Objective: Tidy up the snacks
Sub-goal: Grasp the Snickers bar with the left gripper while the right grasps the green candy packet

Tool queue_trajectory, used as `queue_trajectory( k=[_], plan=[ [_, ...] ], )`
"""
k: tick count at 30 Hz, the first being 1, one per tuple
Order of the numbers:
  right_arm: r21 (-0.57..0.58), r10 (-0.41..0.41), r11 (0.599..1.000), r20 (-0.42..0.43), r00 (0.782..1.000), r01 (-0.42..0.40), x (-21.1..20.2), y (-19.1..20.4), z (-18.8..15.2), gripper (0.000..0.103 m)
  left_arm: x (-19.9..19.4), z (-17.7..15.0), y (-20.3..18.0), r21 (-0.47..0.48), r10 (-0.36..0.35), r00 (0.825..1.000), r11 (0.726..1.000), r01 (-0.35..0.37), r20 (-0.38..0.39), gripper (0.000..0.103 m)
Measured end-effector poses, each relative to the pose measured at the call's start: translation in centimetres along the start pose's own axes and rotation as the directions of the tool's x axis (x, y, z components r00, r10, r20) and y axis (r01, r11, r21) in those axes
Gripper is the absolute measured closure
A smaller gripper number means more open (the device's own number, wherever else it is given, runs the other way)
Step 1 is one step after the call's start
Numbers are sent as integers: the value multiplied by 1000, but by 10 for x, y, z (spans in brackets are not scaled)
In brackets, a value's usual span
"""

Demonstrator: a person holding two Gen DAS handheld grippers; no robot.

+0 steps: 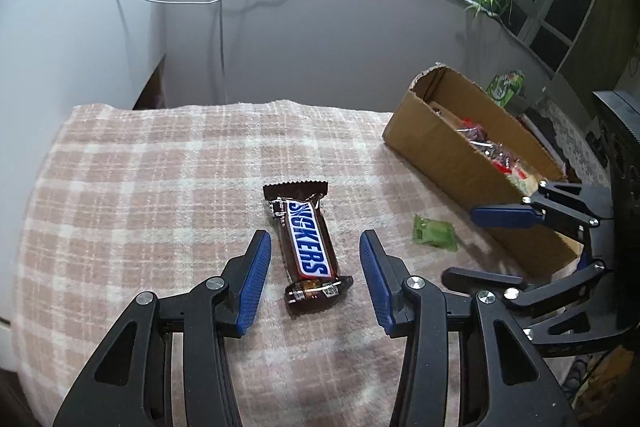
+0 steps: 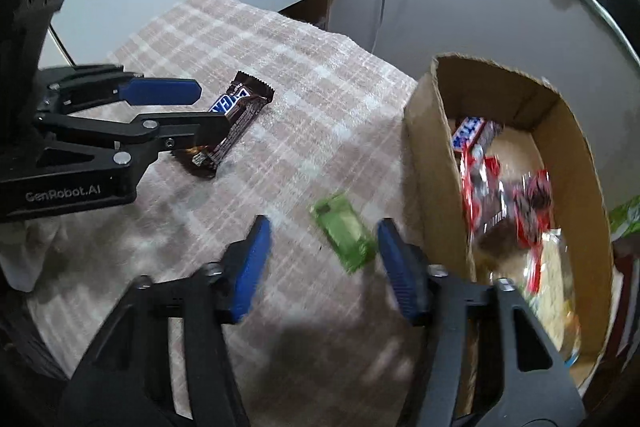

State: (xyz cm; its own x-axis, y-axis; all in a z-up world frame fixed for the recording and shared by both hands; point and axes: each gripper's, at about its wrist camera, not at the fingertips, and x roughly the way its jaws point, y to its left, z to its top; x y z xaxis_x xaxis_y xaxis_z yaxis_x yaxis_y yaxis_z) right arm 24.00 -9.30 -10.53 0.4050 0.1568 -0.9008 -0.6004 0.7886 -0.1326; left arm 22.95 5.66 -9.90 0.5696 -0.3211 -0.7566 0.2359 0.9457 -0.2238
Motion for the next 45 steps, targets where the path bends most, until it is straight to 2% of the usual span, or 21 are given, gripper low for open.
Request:
queue_trajectory(
  k=[10, 13, 18, 21, 25, 28, 33, 35, 37, 38, 41, 43, 45],
  plan=[
    [-82, -66, 995, -90, 994, 59, 15, 10, 13, 49, 9, 5, -2, 29, 7, 1000, 1000, -7, -8, 58],
    [-172, -107, 982, -144, 984, 82, 23, 18, 19, 49, 10, 4, -2, 34, 5, 1000, 999, -5, -12, 58],
    [-289, -93, 957, -320, 943, -4, 39, 24, 46, 49, 8, 5, -1, 40, -1, 1000, 999, 1, -4, 58],
    [-289, -56, 955, -392, 918, -66, 47, 19, 57, 49, 3, 8, 3, 30, -18, 1000, 999, 18, 7, 59],
    [-299, -43, 949, -442, 896, -102, 48, 16, 58, 49, 1, 6, 6, 30, -35, 999, 999, 35, 5, 66],
    [-290, -49, 951, -475, 878, -104, 51, 14, 61, 49, 4, 4, 7, 35, -39, 999, 999, 39, -8, 67],
    [-236, -30, 966, -500, 865, -103, 55, 22, 58, 54, 6, 3, 6, 37, -41, 999, 998, 42, -18, 68],
    [-225, -24, 969, -504, 863, -104, 55, 24, 55, 57, 8, 3, 3, 46, -45, 999, 998, 46, -24, 68],
    [-198, 2, 973, -503, 864, -118, 53, 25, 47, 73, 10, 3, -1, 58, -39, 999, 998, 40, -25, 67],
    [-174, 26, 976, -507, 862, -131, 53, 25, 45, 77, 11, 3, -2, 61, -32, 999, 998, 34, -25, 67],
    [-195, -17, 977, -488, 872, -90, 51, 30, 42, 76, 16, 4, -6, 70, -12, 1000, 997, 14, -28, 68],
    [-137, 3, 987, -481, 877, -79, 50, 30, 36, 75, 20, 4, -7, 75, 3, 1000, 997, -1, -30, 68],
    [-88, 5, 995, -455, 891, -50, 45, 25, 28, 74, 27, 4, -8, 78, 9, 999, 997, -6, -43, 68]
  ],
)
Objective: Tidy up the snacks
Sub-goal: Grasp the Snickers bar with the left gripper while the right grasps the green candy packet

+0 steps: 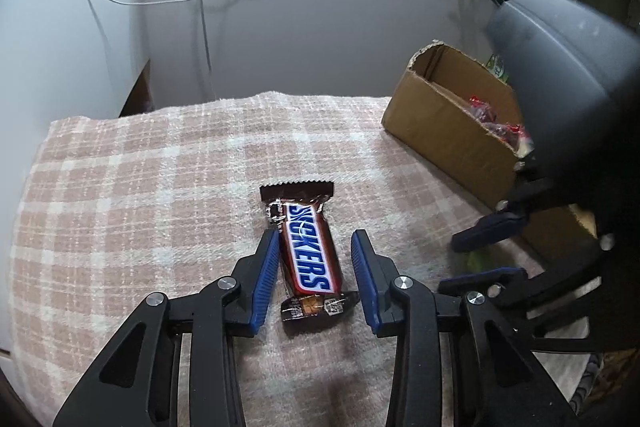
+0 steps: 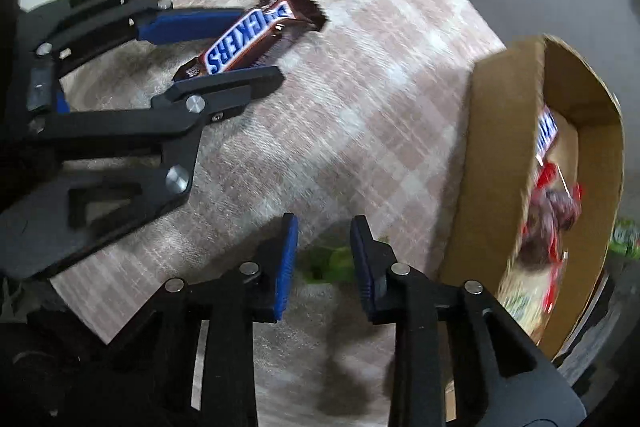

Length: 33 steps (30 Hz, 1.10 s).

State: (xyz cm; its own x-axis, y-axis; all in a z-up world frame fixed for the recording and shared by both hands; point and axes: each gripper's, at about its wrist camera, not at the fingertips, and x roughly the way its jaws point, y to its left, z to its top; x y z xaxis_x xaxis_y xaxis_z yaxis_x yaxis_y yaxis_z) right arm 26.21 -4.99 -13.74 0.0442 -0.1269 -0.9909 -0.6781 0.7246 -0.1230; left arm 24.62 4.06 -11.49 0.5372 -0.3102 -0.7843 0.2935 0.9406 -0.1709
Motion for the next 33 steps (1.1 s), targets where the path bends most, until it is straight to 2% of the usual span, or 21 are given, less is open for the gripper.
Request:
queue_trajectory(
  k=[2, 3, 7, 10, 14, 17, 19, 23, 25, 26, 27, 29, 31, 32, 33],
  plan=[
    [111, 36, 993, 34, 999, -39, -3, -7, -12, 74, 6, -2, 1, 4, 2, 1000, 1000, -1, -9, 68],
    [171, 60, 983, 42, 997, -66, -4, -12, -20, 74, 6, -2, 3, 4, 3, 1000, 1000, -3, -4, 72],
    [309, 108, 943, 68, 992, -123, -5, -19, -45, 73, 9, 1, 9, -7, -11, 1000, 1000, 11, 0, 76],
    [430, 152, 887, 77, 985, -171, 7, -35, -54, 64, 9, 2, 9, 4, -10, 1000, 1000, 10, 0, 76],
    [537, 170, 818, 116, 979, -205, 18, -55, -55, 64, 6, 1, 10, 3, -17, 1000, 1000, 17, 2, 76],
    [538, 119, 827, 121, 986, -165, 15, -59, -47, 64, 1, -5, 11, 8, -14, 1000, 1000, 14, 8, 76],
    [532, 117, 831, 116, 986, -162, 17, -61, -37, 61, -1, -7, 13, 5, -15, 1000, 1000, 14, 13, 76],
    [481, 72, 868, 123, 990, -123, 15, -48, -30, 62, -5, -8, 16, 0, -15, 1000, 1000, 15, 20, 76],
    [480, 68, 869, 130, 989, -123, 18, -45, -29, 70, -6, -10, 16, -2, -13, 1000, 1000, 13, 21, 76],
    [479, 74, 868, 132, 989, -129, 18, -47, -30, 71, -6, -10, 16, -2, -15, 1000, 1000, 15, 20, 76],
    [504, 114, 847, 141, 983, -170, 18, -54, -33, 71, -7, -11, 17, -2, -13, 1000, 1000, 13, 23, 76],
    [588, 221, 761, 162, 962, -273, 15, -71, -41, 71, -8, -10, 16, -3, -14, 1000, 1000, 14, 25, 76],
    [668, 242, 674, 203, 949, -315, 16, -86, -49, 61, -9, -9, 16, -4, -15, 999, 1000, 15, 29, 76],
    [689, 244, 647, 216, 945, -325, 18, -92, -50, 61, -8, -9, 15, -4, -15, 999, 1000, 15, 29, 76],
    [696, 237, 642, 220, 946, -322, 19, -94, -50, 61, -9, -9, 14, -3, -18, 999, 1000, 18, 29, 76]
  ],
)
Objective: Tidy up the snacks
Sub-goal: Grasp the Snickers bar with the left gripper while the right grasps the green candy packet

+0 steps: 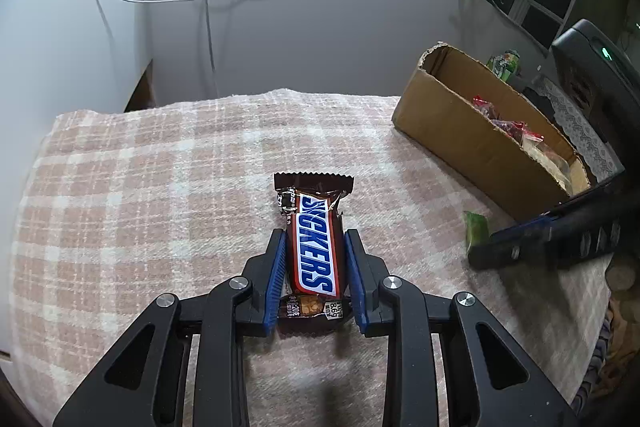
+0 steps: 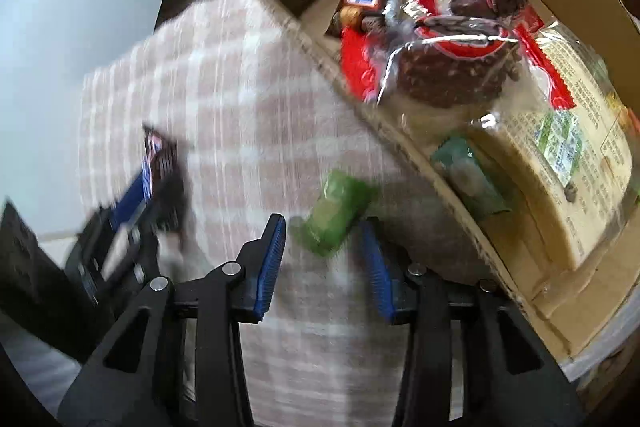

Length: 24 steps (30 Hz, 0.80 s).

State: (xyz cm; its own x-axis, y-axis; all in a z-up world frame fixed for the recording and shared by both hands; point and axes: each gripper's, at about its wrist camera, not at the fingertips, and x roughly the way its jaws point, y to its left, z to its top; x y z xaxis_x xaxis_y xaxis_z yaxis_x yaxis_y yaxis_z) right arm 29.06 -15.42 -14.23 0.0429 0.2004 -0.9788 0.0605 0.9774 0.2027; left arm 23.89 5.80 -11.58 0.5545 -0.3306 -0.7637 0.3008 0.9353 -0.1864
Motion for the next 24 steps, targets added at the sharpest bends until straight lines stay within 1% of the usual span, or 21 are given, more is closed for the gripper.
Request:
queue_trajectory(
  k=[2, 5, 7, 9, 10, 12, 14, 15, 17, 21, 24],
  plan=[
    [-24, -53, 998, 7, 999, 54, 7, 4, 2, 61, -1, 1, -3, 8, -2, 1000, 1000, 2, 3, 76],
    [-111, -130, 984, 60, 990, 136, 12, 28, -2, 61, -4, 1, -7, 29, 6, 1000, 1000, -6, 16, 76],
    [-142, -138, 979, 88, 987, 149, 10, 37, -7, 68, -6, 1, -5, 24, 6, 1000, 1000, -7, 18, 76],
    [-195, -167, 963, 109, 980, 186, 14, 49, -10, 72, -6, 0, -2, 17, 6, 1000, 1000, -6, 18, 76],
    [-204, -166, 961, 112, 980, 186, 15, 50, -11, 73, -7, 0, 0, 14, 6, 1000, 1000, -7, 18, 76],
    [-176, -142, 972, 92, 986, 157, 15, 48, -10, 74, -8, -1, 2, 10, 5, 1000, 1000, -5, 20, 76],
    [-164, -119, 977, 102, 988, 135, 14, 40, -7, 84, -8, -1, 5, 3, 3, 1000, 1000, -3, 18, 76],
    [-189, -128, 971, 107, 986, 146, 14, 34, -10, 84, -9, -2, 6, -2, 3, 1000, 1000, -3, 19, 76],
    [-251, -149, 951, 134, 980, 179, 10, 38, -12, 86, -10, -1, 5, -2, 4, 1000, 1000, -4, 24, 76],
    [-301, -125, 939, 160, 979, 169, 5, 48, -18, 96, -13, 1, 3, 0, 3, 999, 1000, -3, 36, 76],
    [-323, -105, 934, 159, 982, 152, -2, 51, -22, 98, -13, 0, 4, -1, 4, 999, 1000, -4, 36, 76]
  ],
)
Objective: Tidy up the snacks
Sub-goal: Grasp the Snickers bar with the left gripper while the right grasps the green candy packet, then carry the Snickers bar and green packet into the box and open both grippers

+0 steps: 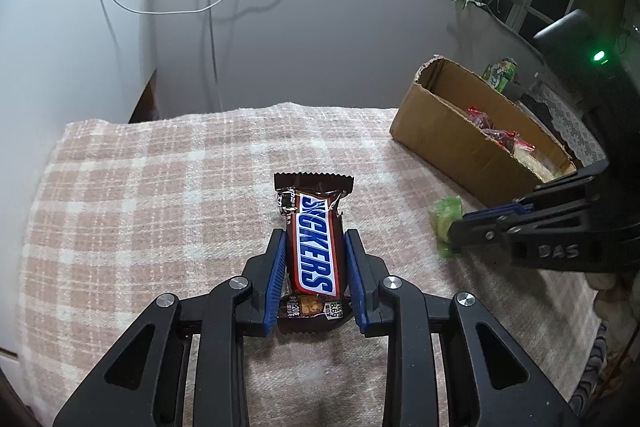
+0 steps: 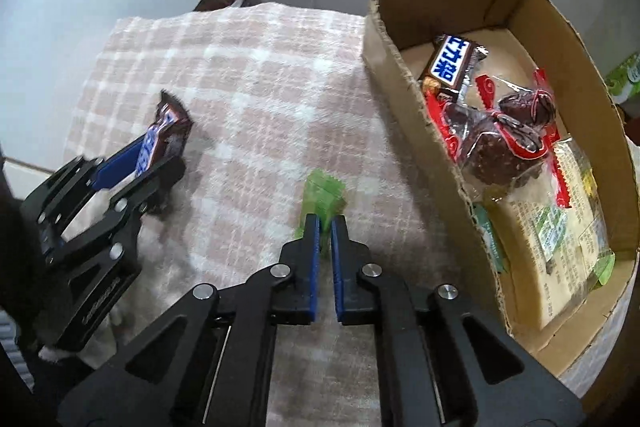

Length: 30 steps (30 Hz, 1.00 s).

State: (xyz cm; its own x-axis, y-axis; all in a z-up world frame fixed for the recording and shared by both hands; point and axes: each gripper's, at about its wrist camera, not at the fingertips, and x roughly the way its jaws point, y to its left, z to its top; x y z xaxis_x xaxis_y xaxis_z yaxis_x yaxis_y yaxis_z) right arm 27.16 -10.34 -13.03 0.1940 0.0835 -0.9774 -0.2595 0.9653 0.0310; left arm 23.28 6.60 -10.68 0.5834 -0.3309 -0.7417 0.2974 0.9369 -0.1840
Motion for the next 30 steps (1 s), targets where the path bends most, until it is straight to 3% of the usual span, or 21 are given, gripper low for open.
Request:
queue_trajectory(
  k=[2, 5, 10, 13, 14, 15, 16, 21, 30],
  plan=[
    [-8, 4, 1000, 3, 1000, -3, -3, -3, 0, 98, 0, 0, 1, -4, 1, 1000, 1000, -1, 1, 76],
    [79, 61, 995, -24, 998, -59, 1, -12, 1, 96, 0, 1, 1, -8, 1, 1000, 1000, -1, 2, 76],
    [65, 41, 997, -65, 997, -36, 15, -6, 6, 59, -3, 3, -5, 3, 1, 1000, 1000, -1, 16, 76],
    [5, -29, 1000, -48, 998, 29, 22, 10, 11, 60, -3, 2, -2, -2, 1, 1000, 1000, -1, 17, 76],
    [-3, -42, 999, -35, 999, 42, 23, 13, 13, 64, -2, 2, 0, -5, 4, 1000, 1000, -3, 16, 76],
    [-6, -47, 999, -21, 999, 47, 24, 14, 14, 78, -1, 2, 1, -9, 4, 1000, 1000, -4, 15, 76],
    [-15, -55, 998, -18, 998, 55, 24, 14, 15, 81, -1, 2, 2, -10, 6, 1000, 1000, -6, 15, 76],
    [-49, -25, 999, -24, 999, 23, 20, 12, 9, 82, -10, 2, 4, -10, 16, 999, 1000, -16, 34, 76],
    [-112, 43, 993, 78, 996, -34, -58, -4, -28, 82, -33, 11, -19, 40, 32, 995, 999, -36, 98, 76]
  ],
)
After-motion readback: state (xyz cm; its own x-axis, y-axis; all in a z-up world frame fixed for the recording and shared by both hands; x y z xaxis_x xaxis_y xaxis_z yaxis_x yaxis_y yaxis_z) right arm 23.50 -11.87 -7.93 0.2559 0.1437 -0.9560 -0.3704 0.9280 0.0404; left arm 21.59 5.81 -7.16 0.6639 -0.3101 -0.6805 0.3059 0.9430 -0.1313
